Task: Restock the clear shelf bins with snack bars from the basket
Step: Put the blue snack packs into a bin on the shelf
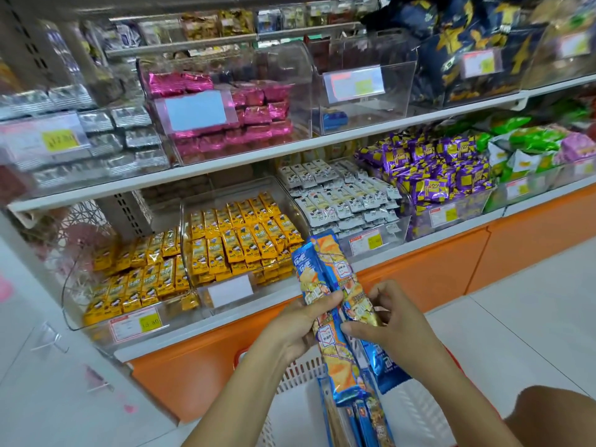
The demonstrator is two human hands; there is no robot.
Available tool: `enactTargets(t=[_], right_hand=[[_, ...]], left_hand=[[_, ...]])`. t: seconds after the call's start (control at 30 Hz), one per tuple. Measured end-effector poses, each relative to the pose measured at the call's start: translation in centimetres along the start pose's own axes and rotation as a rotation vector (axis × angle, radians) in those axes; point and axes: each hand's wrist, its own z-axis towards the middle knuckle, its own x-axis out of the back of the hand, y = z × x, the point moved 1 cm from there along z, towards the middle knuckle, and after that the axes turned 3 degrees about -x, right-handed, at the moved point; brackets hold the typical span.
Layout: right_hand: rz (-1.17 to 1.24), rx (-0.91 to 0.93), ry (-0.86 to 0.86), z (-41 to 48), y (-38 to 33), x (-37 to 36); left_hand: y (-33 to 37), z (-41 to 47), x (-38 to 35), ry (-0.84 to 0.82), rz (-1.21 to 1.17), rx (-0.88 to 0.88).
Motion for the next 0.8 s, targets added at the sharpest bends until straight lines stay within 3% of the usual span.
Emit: enactTargets(t=[0.3,0.57,0.7,0.8], right_hand=[[0.01,0.119,-0.148,1.5,-3.5,-0.3],[-0.258,0.178,-0.252,2.2,-6.1,1.1],[-0.755,0.489,-0.2,3.3,-9.7,2.6],[-0.949,0.769,-0.222,3.9,-10.5,1.7]], left_hand=[[3.4,-1.3,0.3,0.071,0.034,-0.16],[5.4,-2.7,1.1,0.089,0.158,-0.22],[6.3,-3.3,1.8,0.057,0.25,-0.178],[6.8,-3.9,2.0,-0.016,0.293,-0.141]])
